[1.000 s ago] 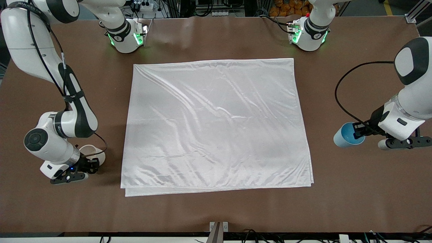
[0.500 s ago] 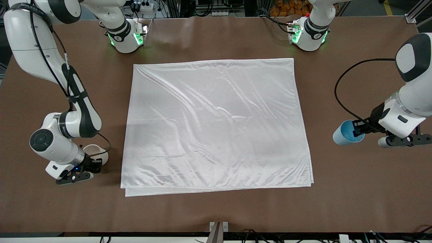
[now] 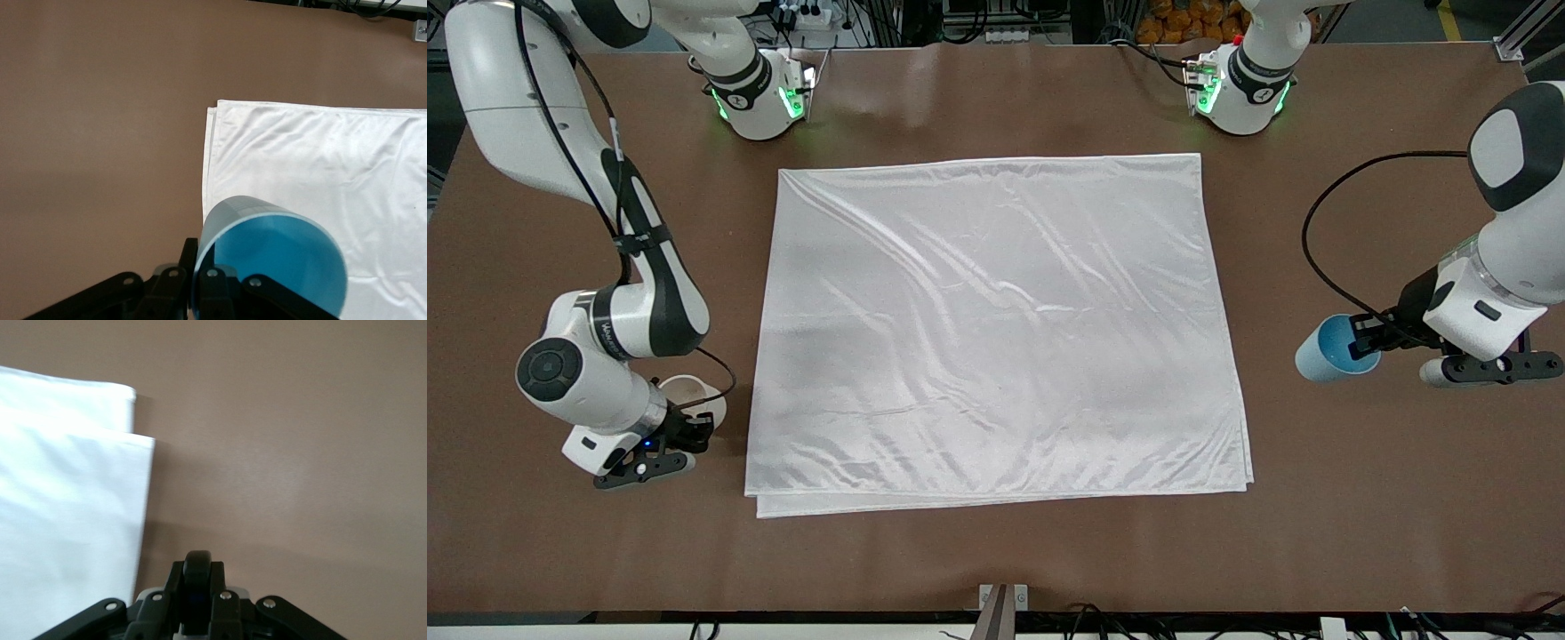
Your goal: Place blue cup into white mug on cloth
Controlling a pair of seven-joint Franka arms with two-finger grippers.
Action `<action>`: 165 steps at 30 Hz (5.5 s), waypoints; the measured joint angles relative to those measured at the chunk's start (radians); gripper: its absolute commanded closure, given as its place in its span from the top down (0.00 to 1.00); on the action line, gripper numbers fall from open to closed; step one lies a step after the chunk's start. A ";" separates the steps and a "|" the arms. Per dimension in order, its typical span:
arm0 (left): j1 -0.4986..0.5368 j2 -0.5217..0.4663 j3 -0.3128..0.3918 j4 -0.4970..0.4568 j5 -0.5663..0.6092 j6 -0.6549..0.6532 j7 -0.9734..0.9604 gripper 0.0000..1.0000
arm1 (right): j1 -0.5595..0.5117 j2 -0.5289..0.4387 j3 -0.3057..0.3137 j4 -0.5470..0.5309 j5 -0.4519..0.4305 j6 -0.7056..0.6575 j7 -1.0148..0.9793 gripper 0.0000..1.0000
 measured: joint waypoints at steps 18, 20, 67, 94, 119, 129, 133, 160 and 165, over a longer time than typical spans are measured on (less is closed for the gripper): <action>-0.004 0.000 -0.085 0.021 -0.014 -0.027 -0.115 0.00 | 0.098 -0.010 0.086 0.099 0.053 -0.143 0.372 0.01; -0.004 0.000 -0.101 0.021 -0.015 -0.029 -0.143 0.00 | 0.121 -0.009 0.087 0.099 0.053 -0.143 0.419 0.01; -0.281 0.081 -0.169 0.047 -0.016 -0.047 -0.609 0.00 | 0.571 0.063 0.059 0.091 0.035 -0.042 0.877 0.01; -0.358 0.135 -0.166 0.083 -0.016 0.025 -0.755 0.00 | 0.588 0.134 0.029 0.094 -0.045 0.016 0.993 1.00; -0.434 0.181 -0.163 0.100 0.007 0.061 -0.893 0.00 | 0.262 0.104 0.015 0.117 -0.046 -0.147 0.667 1.00; -0.514 0.239 -0.162 0.100 0.098 0.139 -1.028 0.00 | 0.128 0.104 0.016 0.118 -0.046 -0.166 0.426 1.00; -0.542 0.258 -0.159 0.101 0.103 0.191 -1.065 0.00 | 0.091 0.104 0.016 0.117 -0.046 -0.177 0.363 1.00; -0.840 0.408 0.097 0.143 0.107 0.324 -1.124 0.00 | 0.042 -0.128 0.026 -0.230 -0.046 -0.090 0.328 1.00; -0.883 0.430 0.139 0.145 0.107 0.332 -1.126 0.00 | 0.042 -0.209 0.034 -0.333 -0.046 -0.090 0.329 1.00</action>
